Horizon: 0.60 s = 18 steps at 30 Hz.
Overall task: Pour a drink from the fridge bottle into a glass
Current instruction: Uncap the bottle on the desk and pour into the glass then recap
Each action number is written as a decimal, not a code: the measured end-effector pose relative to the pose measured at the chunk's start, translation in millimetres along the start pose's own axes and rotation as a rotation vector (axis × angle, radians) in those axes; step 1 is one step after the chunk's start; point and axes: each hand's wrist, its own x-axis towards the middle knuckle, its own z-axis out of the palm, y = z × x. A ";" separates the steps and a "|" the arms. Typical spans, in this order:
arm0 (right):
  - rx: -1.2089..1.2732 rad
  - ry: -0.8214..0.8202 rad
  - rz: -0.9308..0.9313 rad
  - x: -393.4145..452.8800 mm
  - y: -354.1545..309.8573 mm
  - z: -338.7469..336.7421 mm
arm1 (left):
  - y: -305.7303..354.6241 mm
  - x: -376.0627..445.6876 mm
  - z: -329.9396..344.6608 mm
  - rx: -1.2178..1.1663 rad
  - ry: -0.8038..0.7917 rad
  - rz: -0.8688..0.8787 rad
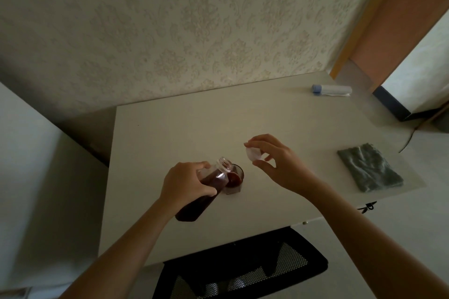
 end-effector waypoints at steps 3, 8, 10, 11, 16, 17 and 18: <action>0.102 0.028 0.042 0.1 -7.1 -0.4 | -1.1 -7.0 -2.7 -0.140 0.055 -0.008; 0.177 0.049 0.026 7.8 -34.8 -10.3 | 1.9 -21.8 -7.2 -0.380 0.154 0.087; 0.150 0.006 -0.054 12.1 -49.9 -15.7 | 5.0 -26.5 -12.4 -0.450 0.161 0.127; 0.132 -0.019 -0.092 14.0 -57.4 -18.3 | 6.9 -29.2 -16.1 -0.473 0.164 0.148; 0.083 -0.147 -0.243 20.4 -87.2 -36.8 | 10.5 -42.2 -37.7 -0.487 0.128 0.241; 0.061 -0.197 -0.277 22.0 -92.6 -41.1 | 9.2 -44.0 -41.7 -0.481 0.105 0.256; 0.051 -0.254 -0.301 23.6 -98.8 -45.6 | 7.6 -45.5 -45.5 -0.481 0.082 0.271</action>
